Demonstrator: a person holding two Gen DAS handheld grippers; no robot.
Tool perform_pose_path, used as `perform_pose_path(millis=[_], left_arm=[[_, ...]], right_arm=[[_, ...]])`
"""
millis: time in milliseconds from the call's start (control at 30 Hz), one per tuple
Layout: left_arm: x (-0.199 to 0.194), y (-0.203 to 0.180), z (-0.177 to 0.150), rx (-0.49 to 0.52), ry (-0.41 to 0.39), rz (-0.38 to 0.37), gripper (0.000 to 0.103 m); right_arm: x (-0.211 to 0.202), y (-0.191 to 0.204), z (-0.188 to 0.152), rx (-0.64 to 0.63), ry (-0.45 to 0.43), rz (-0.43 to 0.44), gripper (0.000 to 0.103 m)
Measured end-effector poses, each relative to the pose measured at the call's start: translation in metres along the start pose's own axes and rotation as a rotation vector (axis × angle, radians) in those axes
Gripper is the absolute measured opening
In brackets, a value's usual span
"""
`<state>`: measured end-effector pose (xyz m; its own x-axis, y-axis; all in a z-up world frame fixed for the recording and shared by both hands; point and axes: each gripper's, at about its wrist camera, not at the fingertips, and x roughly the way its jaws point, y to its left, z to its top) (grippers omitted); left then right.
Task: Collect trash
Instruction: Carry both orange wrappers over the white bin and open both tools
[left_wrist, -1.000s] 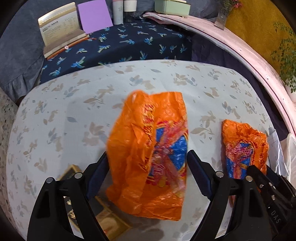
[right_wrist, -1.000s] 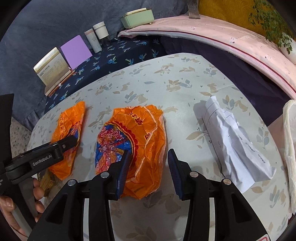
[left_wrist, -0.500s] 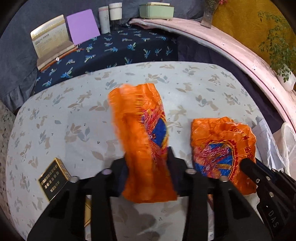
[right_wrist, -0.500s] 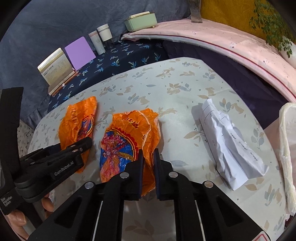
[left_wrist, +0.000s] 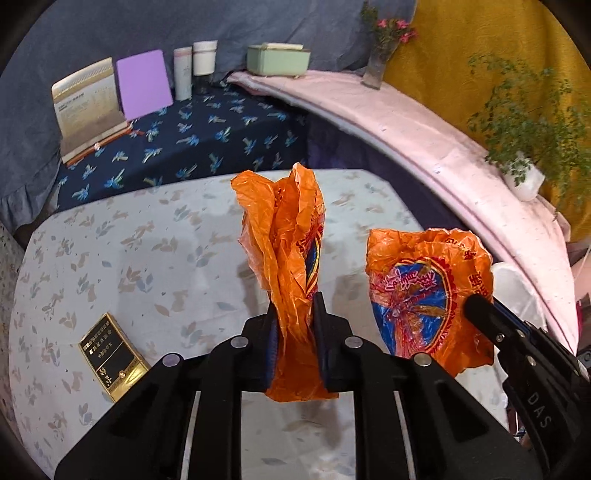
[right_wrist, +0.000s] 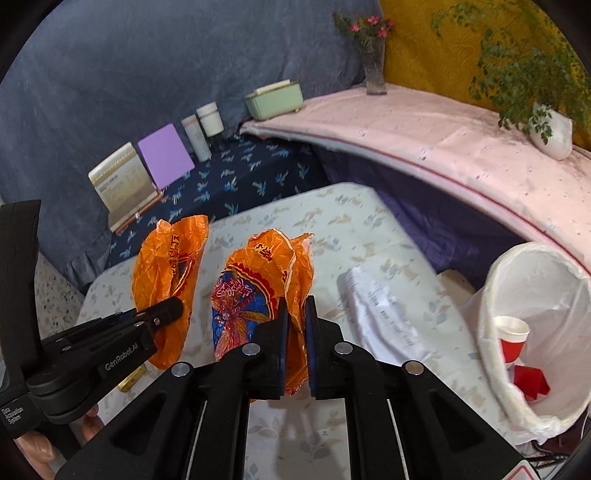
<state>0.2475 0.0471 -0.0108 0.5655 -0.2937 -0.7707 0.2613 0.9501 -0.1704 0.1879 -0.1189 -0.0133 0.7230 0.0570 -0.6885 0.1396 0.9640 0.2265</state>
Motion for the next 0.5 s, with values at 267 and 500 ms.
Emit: perform_pose_path(millis=[267, 500], left_arm=[[-0.038, -0.063, 0.008, 0.071, -0.059, -0.082, 0.016], [-0.051, -0.124, 0.006, 0.140, -0.065, -0.154, 0.016]], right_arm=[[-0.059, -0.038, 0.019, 0.025, -0.112, -0.049, 0.008], [-0.098, -0.085, 0.020, 0.077, -0.169, -0.114, 0.008]])
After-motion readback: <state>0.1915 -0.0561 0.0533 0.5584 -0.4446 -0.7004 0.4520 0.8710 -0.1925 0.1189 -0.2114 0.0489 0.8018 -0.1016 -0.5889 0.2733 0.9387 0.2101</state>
